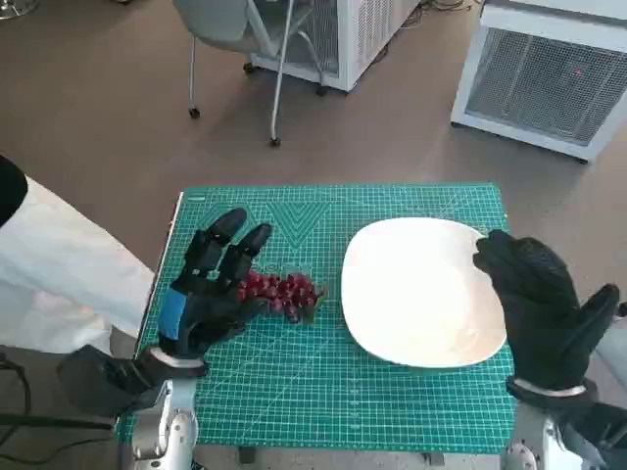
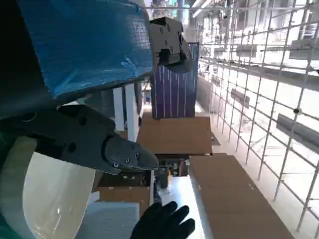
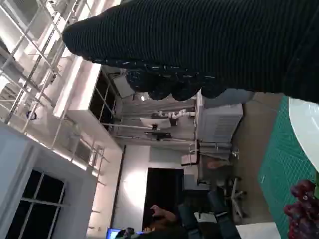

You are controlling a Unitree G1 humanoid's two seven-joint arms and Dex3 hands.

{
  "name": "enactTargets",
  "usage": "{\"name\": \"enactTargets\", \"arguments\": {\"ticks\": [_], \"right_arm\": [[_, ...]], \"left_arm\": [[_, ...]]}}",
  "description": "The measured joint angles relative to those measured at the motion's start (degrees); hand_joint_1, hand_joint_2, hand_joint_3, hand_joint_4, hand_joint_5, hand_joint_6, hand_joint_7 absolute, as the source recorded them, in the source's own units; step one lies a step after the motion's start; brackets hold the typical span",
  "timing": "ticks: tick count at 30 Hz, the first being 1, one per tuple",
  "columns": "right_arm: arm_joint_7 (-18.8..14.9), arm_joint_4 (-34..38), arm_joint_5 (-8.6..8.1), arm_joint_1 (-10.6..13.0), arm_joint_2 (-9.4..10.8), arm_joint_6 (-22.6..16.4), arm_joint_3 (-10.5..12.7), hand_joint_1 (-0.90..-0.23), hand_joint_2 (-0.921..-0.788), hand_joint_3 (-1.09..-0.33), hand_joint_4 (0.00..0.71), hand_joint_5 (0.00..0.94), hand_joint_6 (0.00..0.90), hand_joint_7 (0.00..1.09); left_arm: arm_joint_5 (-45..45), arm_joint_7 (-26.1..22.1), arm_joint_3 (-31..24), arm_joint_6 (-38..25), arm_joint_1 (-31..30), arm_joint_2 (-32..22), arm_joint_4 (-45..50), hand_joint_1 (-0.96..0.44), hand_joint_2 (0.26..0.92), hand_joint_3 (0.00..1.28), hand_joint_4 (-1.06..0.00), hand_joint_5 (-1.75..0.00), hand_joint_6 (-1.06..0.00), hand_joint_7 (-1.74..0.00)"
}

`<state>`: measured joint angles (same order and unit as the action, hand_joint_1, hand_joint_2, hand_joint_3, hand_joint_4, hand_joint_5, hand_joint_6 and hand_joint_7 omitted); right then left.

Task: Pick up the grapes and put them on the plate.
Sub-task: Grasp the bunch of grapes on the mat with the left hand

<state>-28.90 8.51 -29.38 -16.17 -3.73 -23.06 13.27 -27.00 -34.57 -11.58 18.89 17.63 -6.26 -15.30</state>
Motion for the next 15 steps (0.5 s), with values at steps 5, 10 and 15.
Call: {"name": "enactTargets", "arguments": {"ticks": [5,10,15], "right_arm": [[-0.03,-0.03,-0.03,0.0,-0.02,0.0,0.01,-0.38,-0.921,-0.514,0.554,0.294,0.252,0.86],[-0.06,-0.02,-0.06,0.0,-0.02,0.0,0.02,-0.38,-0.921,-0.515,0.549,0.304,0.251,0.87],[-0.07,-0.02,-0.05,0.0,-0.02,-0.01,0.03,-0.379,-0.921,-0.515,0.544,0.314,0.25,0.87]], "left_arm": [[-0.14,0.0,-0.01,0.0,0.0,0.0,0.0,-0.26,0.921,0.1,0.0,-0.52,0.0,-0.65],[-0.21,0.0,-0.01,0.0,0.0,0.0,0.0,-0.27,0.921,0.1,0.0,-0.52,0.0,-0.65],[-0.24,0.0,-0.01,-0.01,0.0,0.0,0.0,-0.27,0.921,0.1,0.0,-0.52,0.0,-0.65]]}}
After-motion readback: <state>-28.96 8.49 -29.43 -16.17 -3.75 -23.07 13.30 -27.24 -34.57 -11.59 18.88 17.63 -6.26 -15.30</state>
